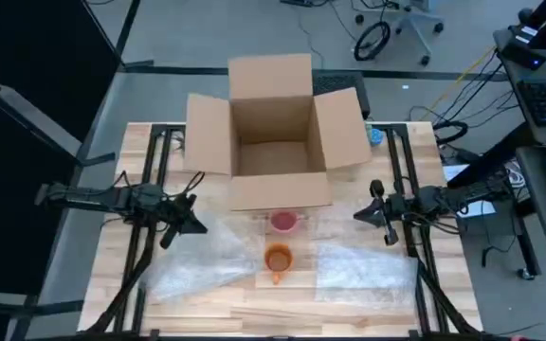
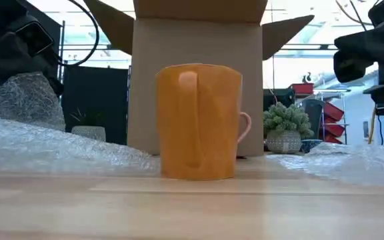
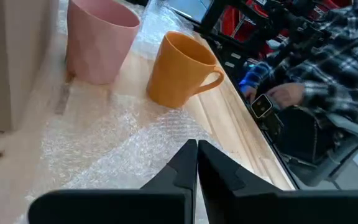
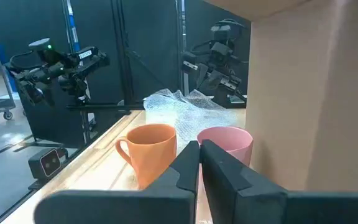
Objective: Wrap mug
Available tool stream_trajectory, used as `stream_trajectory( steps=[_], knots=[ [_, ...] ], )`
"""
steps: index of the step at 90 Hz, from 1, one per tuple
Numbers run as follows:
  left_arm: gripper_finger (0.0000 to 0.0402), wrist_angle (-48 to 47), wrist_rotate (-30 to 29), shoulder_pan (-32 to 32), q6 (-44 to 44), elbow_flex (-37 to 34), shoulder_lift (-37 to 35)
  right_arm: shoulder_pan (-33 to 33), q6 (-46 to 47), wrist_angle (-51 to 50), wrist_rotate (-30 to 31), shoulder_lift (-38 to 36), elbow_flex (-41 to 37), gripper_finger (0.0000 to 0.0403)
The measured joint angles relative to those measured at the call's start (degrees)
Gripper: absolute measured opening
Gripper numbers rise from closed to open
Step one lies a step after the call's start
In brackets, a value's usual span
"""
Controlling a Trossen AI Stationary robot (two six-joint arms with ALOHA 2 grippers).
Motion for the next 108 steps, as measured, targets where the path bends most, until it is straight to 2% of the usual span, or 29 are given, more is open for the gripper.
stream_trajectory(
  steps=[56, 75, 87, 108],
  knots=[
    [0.0000, 0.00, -0.02, 0.00, 0.03, 0.00, 0.00, 0.00, -0.01, 0.01, 0.00, -0.01, -0.01, 0.0002],
    [0.0000, 0.10, -0.68, 0.00, 6.03, 0.00, 0.00, 0.00, -0.02, 4.18, 0.04, -0.01, 0.01, 0.0002],
    [0.0000, 0.25, -5.32, 0.00, 4.55, 0.00, 0.00, 0.00, 0.00, 4.59, 0.04, 0.01, 0.01, 0.0002],
    [0.0000, 3.19, -15.30, 0.02, 4.50, 0.00, 0.00, 0.00, -0.09, 11.75, 0.11, 0.05, 0.01, 0.0002]
  ],
)
